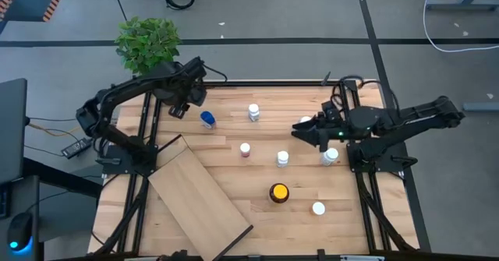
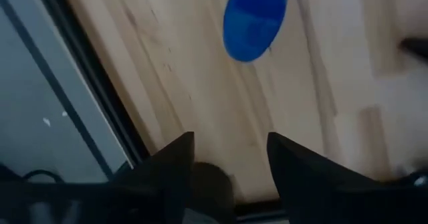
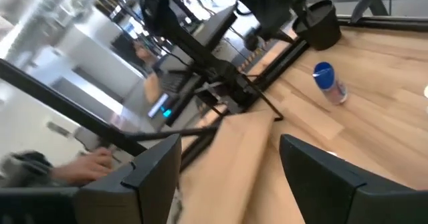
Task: Pick and place medicine bottles onto shelf by color
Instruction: Put the pink pill bottle on the shelf
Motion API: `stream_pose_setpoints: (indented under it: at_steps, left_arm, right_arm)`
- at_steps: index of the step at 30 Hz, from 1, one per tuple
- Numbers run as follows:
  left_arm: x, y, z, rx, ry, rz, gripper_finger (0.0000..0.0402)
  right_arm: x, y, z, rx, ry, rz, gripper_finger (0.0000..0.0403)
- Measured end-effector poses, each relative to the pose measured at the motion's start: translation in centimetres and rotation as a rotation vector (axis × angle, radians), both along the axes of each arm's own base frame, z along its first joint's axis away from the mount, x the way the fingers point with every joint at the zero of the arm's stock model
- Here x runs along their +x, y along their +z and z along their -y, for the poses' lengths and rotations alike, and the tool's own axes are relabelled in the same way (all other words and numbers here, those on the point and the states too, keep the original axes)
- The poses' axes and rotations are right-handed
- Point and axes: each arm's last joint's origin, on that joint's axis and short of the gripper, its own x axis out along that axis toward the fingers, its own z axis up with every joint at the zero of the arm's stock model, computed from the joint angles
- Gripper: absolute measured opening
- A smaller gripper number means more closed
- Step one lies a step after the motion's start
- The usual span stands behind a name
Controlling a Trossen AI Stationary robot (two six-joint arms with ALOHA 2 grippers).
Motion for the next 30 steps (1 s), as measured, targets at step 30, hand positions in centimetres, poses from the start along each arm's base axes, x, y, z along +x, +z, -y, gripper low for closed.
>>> stream_pose_setpoints:
  at_steps: [30]
  left_arm:
    - [1.8,3.1,1.1,-0.422,1.447,0.540,0.0273]
  right_arm:
    - [4.4,-3.9,-1.1,0.013,0.016,-0.190,0.0261]
